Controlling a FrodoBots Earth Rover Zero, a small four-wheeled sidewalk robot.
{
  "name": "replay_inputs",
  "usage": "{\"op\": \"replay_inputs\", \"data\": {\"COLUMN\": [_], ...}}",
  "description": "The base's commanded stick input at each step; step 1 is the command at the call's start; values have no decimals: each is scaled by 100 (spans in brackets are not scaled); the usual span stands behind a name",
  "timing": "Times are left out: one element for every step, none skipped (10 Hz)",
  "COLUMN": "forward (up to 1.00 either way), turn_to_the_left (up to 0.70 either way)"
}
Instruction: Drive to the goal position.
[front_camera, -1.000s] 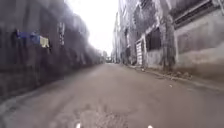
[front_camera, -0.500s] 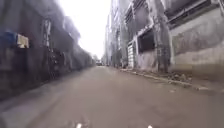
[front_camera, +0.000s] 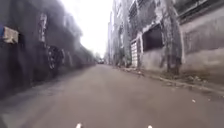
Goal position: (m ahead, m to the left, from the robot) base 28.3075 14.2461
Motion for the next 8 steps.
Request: {"op": "replay_inputs", "data": {"forward": [100, 100, 100, 100, 100, 100, 100, 100], "turn_to_the_left": [-33, -33, -16, 7, 7, 7, 7, 7]}}
